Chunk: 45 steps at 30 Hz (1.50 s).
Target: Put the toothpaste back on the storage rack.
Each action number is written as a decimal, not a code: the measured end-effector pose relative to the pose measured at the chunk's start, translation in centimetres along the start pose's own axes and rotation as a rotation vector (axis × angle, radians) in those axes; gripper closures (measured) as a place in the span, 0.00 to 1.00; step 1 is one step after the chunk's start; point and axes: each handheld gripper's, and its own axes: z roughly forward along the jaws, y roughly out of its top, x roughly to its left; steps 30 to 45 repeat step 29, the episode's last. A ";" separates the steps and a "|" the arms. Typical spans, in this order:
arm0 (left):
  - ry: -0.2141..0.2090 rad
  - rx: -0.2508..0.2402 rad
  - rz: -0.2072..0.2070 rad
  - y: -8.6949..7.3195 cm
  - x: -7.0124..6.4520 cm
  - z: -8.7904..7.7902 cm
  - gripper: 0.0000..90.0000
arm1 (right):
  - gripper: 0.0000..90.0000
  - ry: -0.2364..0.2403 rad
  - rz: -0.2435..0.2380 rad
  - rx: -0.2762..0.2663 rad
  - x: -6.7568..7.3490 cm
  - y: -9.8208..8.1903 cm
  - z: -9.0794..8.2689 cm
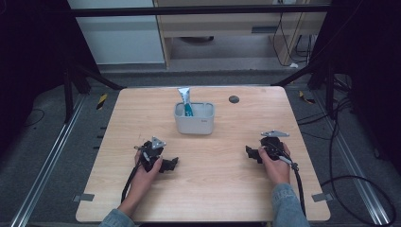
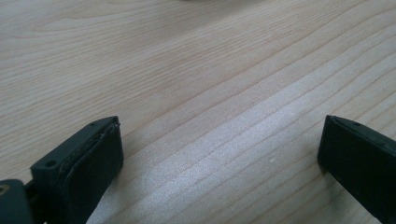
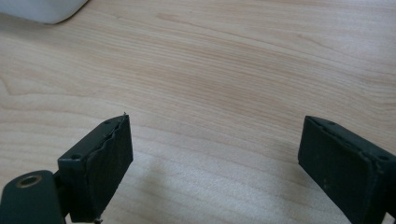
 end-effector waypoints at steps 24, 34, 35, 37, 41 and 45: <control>0.000 0.000 0.000 0.0 0.0 0.0 0.00 | 0.04 -0.055 -0.062 0.027 0.4 -0.6 1.0; 0.000 0.000 0.000 0.0 0.0 0.0 0.00 | 0.00 -0.098 -0.023 0.035 0.7 -0.7 1.0; 0.000 0.000 0.000 0.0 0.0 0.0 0.00 | 0.00 -0.098 -0.023 0.035 0.7 -0.7 1.0; 0.000 0.000 0.000 0.0 0.0 0.0 0.00 | 0.00 -0.098 -0.023 0.035 0.7 -0.7 1.0; 0.000 0.000 0.000 0.0 0.0 0.0 0.00 | 0.00 -0.098 -0.023 0.035 0.7 -0.7 1.0; 0.000 0.000 0.000 0.0 0.0 0.0 0.00 | 0.00 -0.098 -0.023 0.035 0.7 -0.7 1.0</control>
